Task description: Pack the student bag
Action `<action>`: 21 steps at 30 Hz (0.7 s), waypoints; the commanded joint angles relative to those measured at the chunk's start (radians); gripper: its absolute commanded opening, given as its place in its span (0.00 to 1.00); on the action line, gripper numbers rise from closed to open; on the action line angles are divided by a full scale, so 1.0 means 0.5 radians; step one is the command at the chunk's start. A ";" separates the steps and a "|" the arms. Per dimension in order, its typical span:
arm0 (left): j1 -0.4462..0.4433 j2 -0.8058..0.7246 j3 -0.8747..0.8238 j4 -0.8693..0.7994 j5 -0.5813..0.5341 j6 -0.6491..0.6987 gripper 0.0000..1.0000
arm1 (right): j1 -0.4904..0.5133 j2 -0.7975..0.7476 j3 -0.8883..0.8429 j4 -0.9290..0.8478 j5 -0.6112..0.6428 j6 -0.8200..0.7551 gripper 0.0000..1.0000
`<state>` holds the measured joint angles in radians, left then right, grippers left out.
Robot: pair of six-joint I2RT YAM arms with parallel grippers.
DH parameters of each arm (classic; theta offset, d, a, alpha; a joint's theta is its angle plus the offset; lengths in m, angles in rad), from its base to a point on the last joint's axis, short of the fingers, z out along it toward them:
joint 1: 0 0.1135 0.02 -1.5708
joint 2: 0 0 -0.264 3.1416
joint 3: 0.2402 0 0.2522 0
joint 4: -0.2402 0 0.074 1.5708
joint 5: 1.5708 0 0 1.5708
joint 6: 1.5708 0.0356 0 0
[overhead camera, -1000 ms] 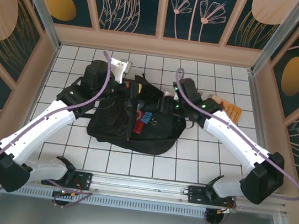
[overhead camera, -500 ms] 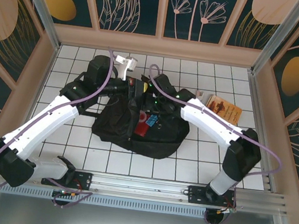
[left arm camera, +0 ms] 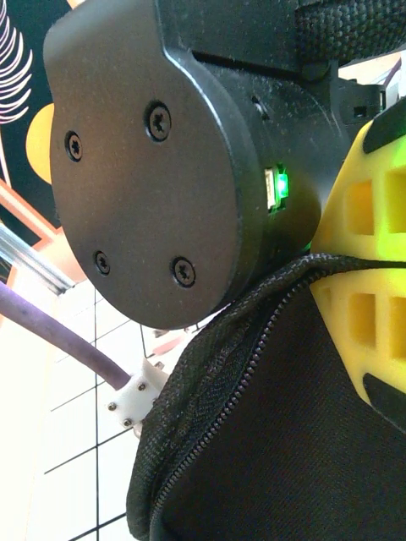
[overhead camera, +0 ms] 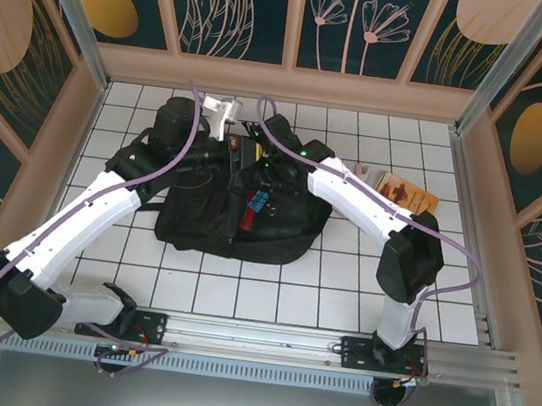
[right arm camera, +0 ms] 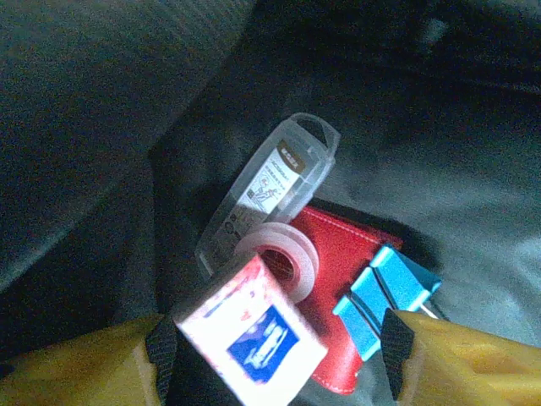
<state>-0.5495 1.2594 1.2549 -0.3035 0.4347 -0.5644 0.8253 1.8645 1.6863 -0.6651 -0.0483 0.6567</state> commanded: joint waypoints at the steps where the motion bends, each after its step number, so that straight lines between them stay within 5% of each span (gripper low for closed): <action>1: -0.039 -0.091 0.099 0.180 0.037 0.066 0.00 | -0.012 -0.072 0.009 0.060 0.010 0.015 0.68; 9: -0.038 -0.099 -0.022 0.148 -0.139 0.135 0.00 | -0.070 -0.735 -0.506 0.242 0.025 -0.212 0.67; 14: -0.037 -0.045 -0.118 0.241 -0.094 0.123 0.00 | -0.365 -1.139 -0.827 0.272 0.046 -0.194 0.64; 21: -0.037 0.020 -0.223 0.338 -0.130 0.155 0.00 | -0.968 -0.868 -0.835 0.140 0.025 -0.240 0.62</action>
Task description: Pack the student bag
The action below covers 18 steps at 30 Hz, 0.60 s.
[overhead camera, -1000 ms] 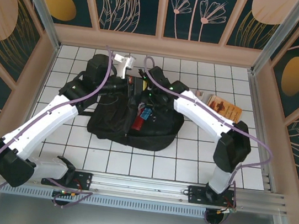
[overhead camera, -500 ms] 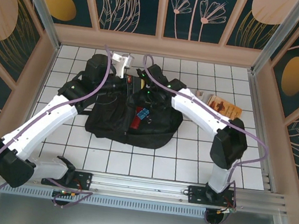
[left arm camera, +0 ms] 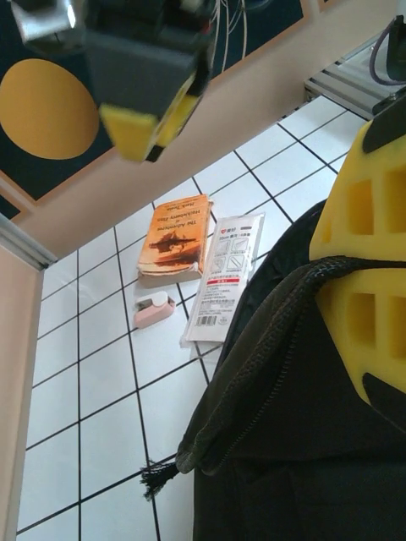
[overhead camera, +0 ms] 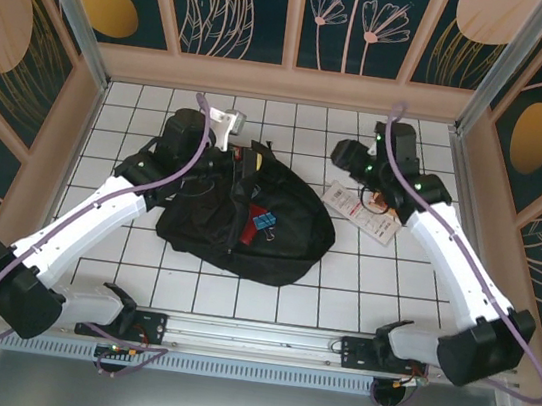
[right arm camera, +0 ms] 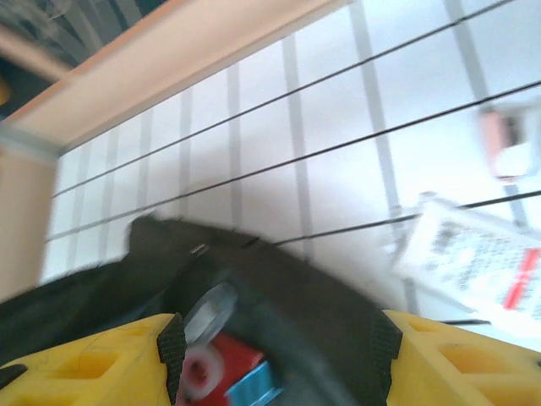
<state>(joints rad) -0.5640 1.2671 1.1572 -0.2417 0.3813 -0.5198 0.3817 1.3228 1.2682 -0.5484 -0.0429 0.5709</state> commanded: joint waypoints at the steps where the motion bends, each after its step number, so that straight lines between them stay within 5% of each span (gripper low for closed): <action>1: -0.010 0.011 -0.043 0.222 -0.023 0.074 0.00 | -0.094 0.301 0.046 -0.117 0.062 -0.094 0.62; 9: -0.008 -0.023 -0.160 0.247 -0.116 0.162 0.00 | -0.190 1.060 0.543 -0.321 0.341 -0.345 0.65; 18: -0.010 -0.089 -0.179 0.259 -0.154 0.170 0.00 | -0.336 1.465 0.763 -0.334 0.338 -0.409 0.69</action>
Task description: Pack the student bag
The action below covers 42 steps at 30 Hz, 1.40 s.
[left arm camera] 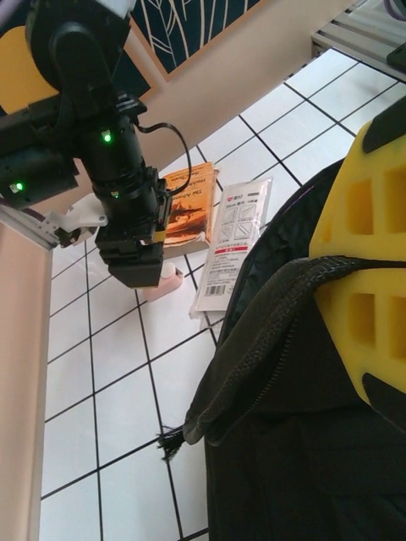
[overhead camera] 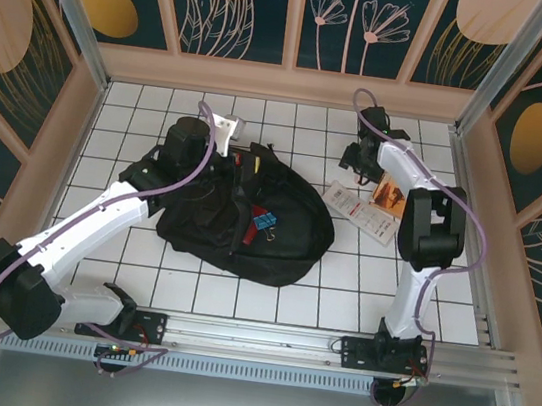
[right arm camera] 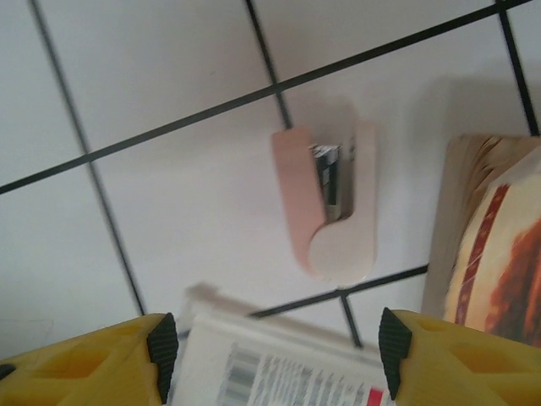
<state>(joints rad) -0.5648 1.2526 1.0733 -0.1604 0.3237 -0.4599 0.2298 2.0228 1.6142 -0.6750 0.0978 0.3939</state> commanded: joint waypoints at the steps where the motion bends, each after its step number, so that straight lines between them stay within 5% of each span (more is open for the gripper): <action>1: -0.008 -0.063 -0.014 0.100 -0.032 0.049 0.00 | -0.045 0.087 0.077 -0.071 0.032 -0.060 0.69; 18: -0.008 -0.039 -0.014 0.118 0.003 0.051 0.00 | -0.106 0.413 0.300 -0.123 0.038 -0.130 0.66; 27: -0.008 -0.032 -0.014 0.116 -0.006 0.058 0.00 | -0.102 0.525 0.395 -0.139 0.004 -0.119 0.55; 42: -0.008 -0.044 -0.014 0.108 -0.040 0.050 0.00 | -0.100 0.286 0.301 -0.107 0.071 -0.073 0.34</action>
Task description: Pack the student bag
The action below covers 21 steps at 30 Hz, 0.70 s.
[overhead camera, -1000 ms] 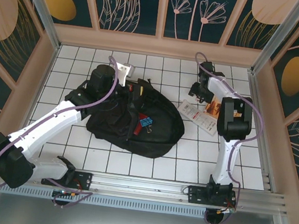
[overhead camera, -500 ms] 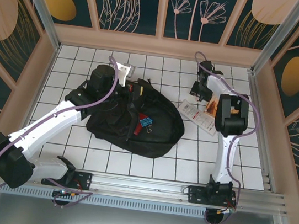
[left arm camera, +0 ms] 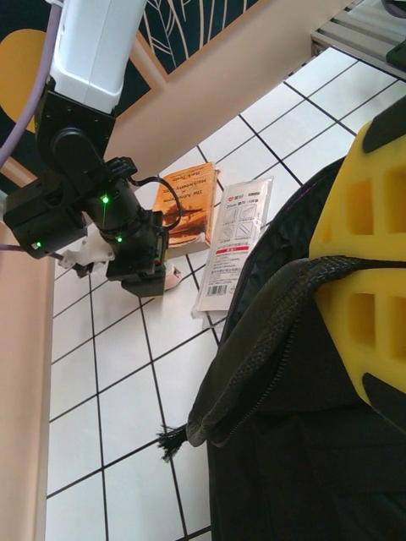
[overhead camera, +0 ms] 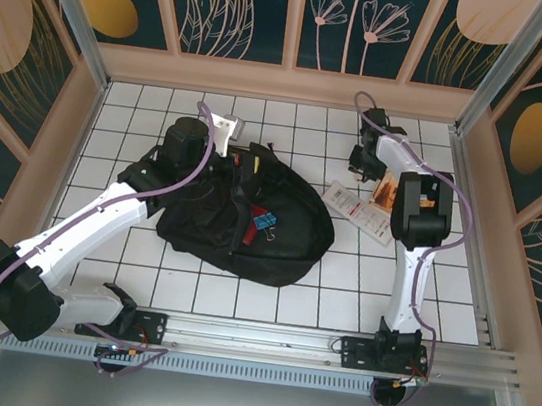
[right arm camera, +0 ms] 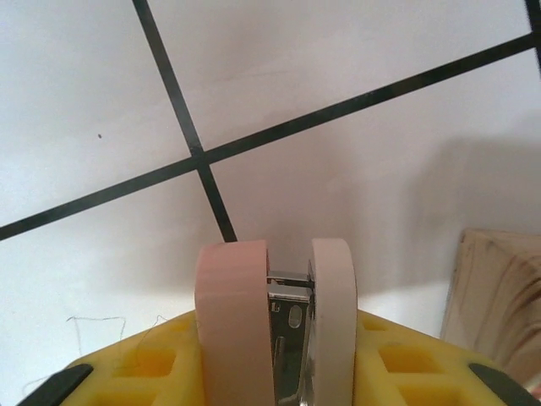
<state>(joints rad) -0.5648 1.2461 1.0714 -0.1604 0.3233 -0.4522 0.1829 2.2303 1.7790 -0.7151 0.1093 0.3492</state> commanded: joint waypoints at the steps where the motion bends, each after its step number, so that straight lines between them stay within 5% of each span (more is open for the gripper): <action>1: -0.008 -0.032 -0.011 0.109 -0.042 0.033 0.00 | -0.007 -0.155 -0.032 -0.030 0.047 0.026 0.34; 10: -0.008 -0.037 -0.003 0.098 -0.065 0.027 0.00 | 0.149 -0.750 -0.255 -0.048 -0.004 0.075 0.33; 21: -0.009 -0.037 0.169 -0.002 -0.097 0.003 0.00 | 0.838 -1.546 -0.930 0.091 -0.262 0.397 0.34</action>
<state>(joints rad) -0.5652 1.2461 1.0889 -0.1841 0.2993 -0.4530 0.5610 1.4792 1.3907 -0.6952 0.0368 0.4679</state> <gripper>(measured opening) 0.072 0.353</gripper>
